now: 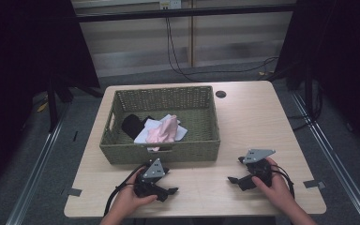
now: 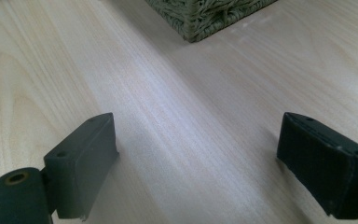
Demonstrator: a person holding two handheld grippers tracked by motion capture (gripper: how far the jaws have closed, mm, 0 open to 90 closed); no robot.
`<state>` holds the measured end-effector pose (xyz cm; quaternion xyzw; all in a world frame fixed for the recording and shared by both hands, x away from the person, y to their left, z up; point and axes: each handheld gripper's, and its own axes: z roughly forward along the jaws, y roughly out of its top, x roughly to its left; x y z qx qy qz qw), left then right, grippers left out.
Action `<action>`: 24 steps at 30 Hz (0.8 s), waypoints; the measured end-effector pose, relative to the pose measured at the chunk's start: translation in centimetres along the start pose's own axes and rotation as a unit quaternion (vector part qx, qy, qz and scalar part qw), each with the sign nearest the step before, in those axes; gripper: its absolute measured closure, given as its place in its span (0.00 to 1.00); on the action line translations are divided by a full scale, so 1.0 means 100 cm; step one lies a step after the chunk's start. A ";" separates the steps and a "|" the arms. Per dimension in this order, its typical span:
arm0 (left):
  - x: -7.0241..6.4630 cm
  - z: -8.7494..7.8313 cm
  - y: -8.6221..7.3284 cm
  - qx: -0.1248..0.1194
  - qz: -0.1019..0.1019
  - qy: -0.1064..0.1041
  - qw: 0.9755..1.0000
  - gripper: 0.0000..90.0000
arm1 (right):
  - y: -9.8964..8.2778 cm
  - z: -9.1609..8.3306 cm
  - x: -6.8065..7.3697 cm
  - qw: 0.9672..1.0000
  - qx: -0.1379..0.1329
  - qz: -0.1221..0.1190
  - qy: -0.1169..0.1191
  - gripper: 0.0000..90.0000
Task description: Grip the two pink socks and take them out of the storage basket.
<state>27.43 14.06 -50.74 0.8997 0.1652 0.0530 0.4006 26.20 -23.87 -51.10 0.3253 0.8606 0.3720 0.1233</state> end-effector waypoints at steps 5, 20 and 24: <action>-0.002 0.000 0.000 0.000 -0.007 0.007 1.000 0.23 | 0.000 0.000 0.000 1.000 0.000 0.000 0.000 0.12; 0.006 -0.028 0.029 -0.007 -0.058 0.005 0.998 0.27 | 0.000 0.000 0.000 1.000 0.000 0.001 0.000 0.12; 0.007 -0.031 0.033 -0.002 -0.060 0.004 0.998 0.27 | 0.000 0.000 0.000 1.000 0.000 0.000 0.000 0.12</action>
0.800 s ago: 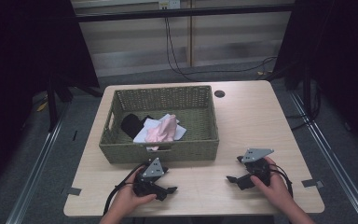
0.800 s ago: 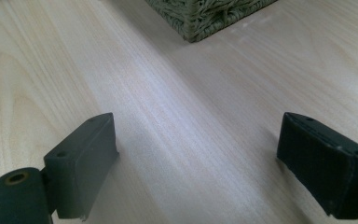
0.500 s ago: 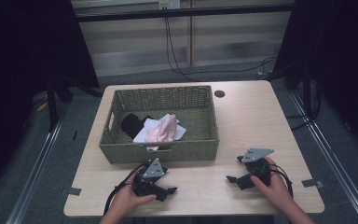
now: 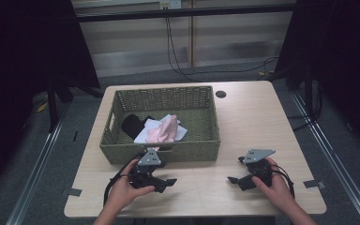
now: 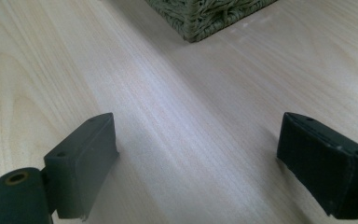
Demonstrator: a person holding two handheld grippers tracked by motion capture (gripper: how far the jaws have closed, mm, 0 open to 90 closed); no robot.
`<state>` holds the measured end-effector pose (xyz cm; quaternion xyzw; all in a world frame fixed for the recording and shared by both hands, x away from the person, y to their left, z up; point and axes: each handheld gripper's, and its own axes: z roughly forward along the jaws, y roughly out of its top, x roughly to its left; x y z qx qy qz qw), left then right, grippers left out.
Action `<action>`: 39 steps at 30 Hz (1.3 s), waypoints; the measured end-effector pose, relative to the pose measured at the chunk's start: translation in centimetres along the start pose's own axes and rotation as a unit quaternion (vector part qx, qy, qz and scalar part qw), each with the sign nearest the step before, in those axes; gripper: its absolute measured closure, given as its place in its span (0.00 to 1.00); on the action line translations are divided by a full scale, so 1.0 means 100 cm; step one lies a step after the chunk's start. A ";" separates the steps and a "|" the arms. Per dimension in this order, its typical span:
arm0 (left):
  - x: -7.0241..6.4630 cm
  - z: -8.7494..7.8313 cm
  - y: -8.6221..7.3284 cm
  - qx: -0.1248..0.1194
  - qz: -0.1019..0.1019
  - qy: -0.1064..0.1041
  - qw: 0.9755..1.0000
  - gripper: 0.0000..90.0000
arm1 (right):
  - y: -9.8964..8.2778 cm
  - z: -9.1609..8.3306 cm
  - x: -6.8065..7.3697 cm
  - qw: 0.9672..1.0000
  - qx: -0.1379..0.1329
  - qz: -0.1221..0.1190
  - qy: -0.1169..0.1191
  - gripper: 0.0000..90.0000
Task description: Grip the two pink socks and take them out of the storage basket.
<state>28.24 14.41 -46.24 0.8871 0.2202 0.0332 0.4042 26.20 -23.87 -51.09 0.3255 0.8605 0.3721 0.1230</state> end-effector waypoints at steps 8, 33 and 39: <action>0.000 -0.010 0.015 0.012 0.002 -0.013 1.000 0.28 | 0.000 0.000 0.000 1.000 0.000 0.001 0.000 0.12; 0.017 -0.042 0.064 0.031 -0.010 -0.019 0.999 0.27 | 0.000 0.000 0.000 1.000 0.000 0.000 0.000 0.12; 0.022 -0.050 0.082 0.033 -0.015 -0.022 0.999 0.27 | 0.000 0.000 0.000 1.000 0.000 0.000 0.000 0.12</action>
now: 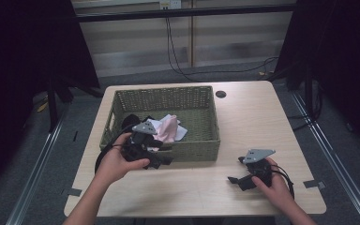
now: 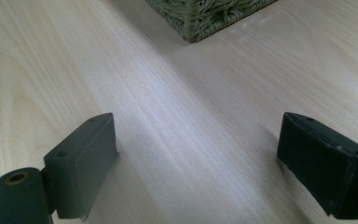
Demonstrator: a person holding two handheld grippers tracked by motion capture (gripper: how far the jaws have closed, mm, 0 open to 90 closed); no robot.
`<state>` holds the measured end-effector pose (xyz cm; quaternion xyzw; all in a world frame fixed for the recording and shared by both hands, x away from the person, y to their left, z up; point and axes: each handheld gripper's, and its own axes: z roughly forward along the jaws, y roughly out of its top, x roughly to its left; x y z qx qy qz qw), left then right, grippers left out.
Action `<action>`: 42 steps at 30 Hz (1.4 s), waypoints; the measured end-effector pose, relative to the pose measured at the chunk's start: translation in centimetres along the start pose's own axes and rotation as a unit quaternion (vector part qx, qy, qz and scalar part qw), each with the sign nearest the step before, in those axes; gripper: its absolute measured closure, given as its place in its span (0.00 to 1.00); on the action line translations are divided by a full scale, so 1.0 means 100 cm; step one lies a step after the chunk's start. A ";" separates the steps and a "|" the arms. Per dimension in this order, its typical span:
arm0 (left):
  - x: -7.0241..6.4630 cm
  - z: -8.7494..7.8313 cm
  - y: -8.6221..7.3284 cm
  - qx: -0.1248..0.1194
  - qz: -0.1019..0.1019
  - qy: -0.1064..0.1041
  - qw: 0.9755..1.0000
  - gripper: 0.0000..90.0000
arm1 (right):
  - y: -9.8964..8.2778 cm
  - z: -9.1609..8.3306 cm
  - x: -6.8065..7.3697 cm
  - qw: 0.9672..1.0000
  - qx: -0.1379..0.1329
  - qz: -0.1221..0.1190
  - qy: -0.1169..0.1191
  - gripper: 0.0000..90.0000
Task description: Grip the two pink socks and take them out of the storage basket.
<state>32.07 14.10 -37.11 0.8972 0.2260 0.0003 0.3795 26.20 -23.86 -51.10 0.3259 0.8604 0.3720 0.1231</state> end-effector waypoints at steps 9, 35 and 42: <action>0.016 -0.004 0.023 -0.002 -0.006 0.014 1.000 0.28 | 0.000 0.000 0.000 1.000 0.000 0.000 0.000 0.12; 0.089 0.021 0.030 0.032 -0.083 0.090 0.992 0.30 | 0.000 0.000 0.000 1.000 0.000 0.000 0.000 0.12; 0.098 0.032 0.036 0.037 -0.090 0.097 0.991 0.31 | 0.000 0.000 0.000 1.000 0.000 0.000 0.000 0.12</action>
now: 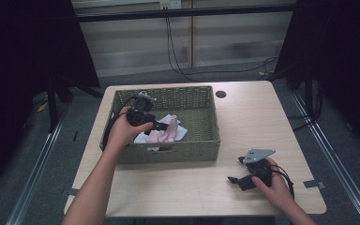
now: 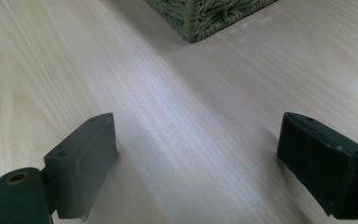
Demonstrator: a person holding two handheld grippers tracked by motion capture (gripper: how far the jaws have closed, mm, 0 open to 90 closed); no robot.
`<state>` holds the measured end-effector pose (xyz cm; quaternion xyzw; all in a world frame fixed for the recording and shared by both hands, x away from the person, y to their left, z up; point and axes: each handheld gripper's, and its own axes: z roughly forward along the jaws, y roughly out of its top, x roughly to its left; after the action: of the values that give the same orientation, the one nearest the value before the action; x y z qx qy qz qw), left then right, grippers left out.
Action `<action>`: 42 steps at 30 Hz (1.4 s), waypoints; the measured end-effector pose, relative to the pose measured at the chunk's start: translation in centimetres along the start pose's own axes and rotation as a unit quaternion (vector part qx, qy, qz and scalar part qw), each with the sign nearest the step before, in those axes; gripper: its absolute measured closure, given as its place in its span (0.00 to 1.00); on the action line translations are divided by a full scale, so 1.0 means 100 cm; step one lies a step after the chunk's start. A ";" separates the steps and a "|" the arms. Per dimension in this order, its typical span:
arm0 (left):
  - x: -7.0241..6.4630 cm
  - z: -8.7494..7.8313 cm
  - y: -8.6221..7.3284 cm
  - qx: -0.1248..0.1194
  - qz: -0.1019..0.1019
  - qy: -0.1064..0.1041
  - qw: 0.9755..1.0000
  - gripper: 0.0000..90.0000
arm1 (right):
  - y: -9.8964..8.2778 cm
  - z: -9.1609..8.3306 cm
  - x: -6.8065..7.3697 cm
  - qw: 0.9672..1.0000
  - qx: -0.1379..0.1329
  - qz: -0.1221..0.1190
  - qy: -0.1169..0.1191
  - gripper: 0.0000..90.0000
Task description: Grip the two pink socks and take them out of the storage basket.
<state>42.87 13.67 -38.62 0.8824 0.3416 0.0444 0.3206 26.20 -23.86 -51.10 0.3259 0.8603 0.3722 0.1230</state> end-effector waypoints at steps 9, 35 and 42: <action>0.007 0.023 0.007 0.020 -0.024 0.018 0.999 0.34 | 0.000 0.000 0.000 1.000 0.000 0.000 0.000 0.12; 0.019 -0.011 0.010 0.036 -0.032 -0.001 0.999 0.96 | 0.000 0.000 0.000 1.000 0.000 0.000 0.000 0.12; 0.017 -0.030 0.021 0.030 -0.030 -0.006 0.999 0.96 | 0.000 0.000 0.000 1.000 0.000 0.000 0.001 0.12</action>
<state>44.44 15.16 -35.20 0.8813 0.3671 0.0187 0.2972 26.23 -23.85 -51.09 0.3255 0.8605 0.3723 0.1226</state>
